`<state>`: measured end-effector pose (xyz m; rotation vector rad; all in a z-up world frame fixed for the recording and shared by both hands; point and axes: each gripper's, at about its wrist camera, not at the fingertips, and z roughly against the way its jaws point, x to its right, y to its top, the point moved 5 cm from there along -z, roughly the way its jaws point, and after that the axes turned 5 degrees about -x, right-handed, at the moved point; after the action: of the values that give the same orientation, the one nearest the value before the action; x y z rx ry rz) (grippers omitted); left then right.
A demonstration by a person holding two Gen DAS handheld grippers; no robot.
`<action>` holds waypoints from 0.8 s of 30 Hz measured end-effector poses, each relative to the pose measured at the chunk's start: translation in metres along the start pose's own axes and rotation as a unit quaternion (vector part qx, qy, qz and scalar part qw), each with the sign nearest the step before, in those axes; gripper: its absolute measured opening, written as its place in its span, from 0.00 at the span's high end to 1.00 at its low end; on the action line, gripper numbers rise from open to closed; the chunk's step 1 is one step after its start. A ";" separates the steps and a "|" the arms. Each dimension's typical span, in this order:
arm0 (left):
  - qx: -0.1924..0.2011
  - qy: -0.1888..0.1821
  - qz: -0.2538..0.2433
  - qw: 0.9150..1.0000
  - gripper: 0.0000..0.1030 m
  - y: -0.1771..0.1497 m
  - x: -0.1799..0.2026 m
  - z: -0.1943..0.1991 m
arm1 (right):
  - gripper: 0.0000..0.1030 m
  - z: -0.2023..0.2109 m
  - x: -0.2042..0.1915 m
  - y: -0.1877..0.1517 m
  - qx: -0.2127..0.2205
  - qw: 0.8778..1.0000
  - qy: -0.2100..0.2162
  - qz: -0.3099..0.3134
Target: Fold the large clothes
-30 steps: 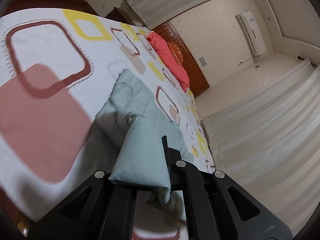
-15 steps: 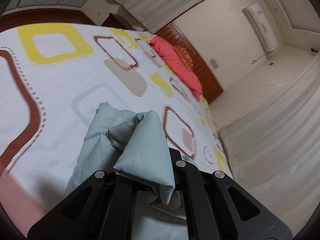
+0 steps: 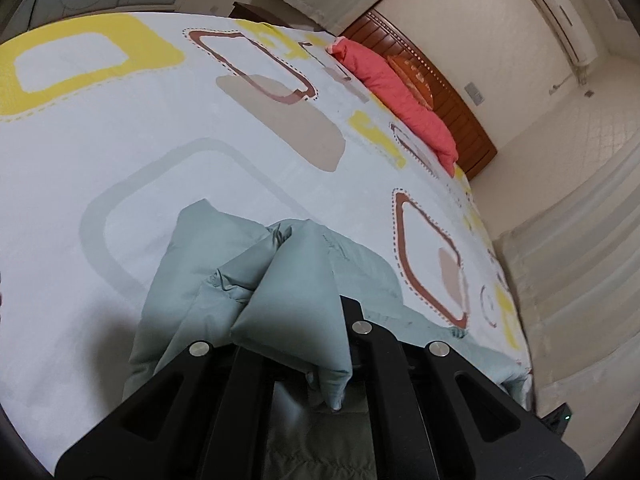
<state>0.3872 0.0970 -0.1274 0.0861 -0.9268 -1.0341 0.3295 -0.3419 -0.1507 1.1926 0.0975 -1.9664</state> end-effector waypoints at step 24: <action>-0.006 0.039 -0.063 0.997 0.32 -0.002 0.019 0.033 | 0.43 0.001 -0.060 -0.010 -0.001 0.983 -0.108 0.149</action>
<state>0.3662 0.0932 -0.0955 0.1749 -0.8511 -1.1447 0.3356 -0.3002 -0.1076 0.9245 -0.1810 -1.8138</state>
